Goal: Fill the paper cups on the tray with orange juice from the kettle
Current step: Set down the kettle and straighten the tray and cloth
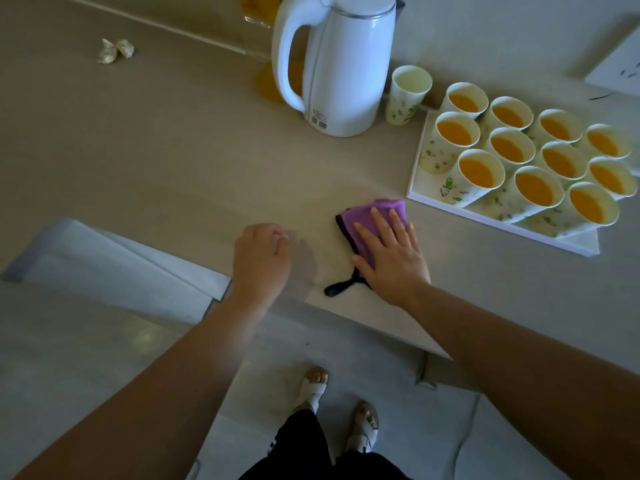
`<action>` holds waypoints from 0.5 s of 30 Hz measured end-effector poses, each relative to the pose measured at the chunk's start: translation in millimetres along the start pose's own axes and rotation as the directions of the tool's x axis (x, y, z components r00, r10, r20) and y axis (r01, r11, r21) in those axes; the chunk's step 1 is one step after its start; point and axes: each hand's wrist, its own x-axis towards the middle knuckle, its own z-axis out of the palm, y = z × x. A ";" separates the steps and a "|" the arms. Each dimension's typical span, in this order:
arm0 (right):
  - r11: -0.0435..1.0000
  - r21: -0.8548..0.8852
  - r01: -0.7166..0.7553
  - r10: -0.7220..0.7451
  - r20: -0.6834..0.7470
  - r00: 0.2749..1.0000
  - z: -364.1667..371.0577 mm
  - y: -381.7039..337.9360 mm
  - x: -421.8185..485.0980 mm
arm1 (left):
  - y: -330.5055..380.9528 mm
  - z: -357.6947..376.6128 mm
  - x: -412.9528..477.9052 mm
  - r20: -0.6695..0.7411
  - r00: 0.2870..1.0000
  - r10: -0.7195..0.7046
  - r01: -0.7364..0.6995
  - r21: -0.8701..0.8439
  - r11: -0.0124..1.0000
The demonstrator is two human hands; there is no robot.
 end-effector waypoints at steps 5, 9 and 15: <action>0.986 0.115 -0.123 0.123 0.005 0.992 -19.3 -65.3 88.6 | -11.2 -14.1 -5.9 -0.095 0.994 -0.046 0.046 -0.010 0.999; 0.998 0.061 -0.013 0.010 0.046 0.999 -34.1 -118.0 136.6 | -27.8 -20.9 -1.8 -0.192 0.981 -0.037 0.029 -0.044 0.999; 0.879 -0.106 0.465 -0.462 0.058 0.885 -20.6 -127.9 98.1 | -18.2 -14.5 -7.0 -0.341 0.928 -0.152 0.123 -0.103 0.987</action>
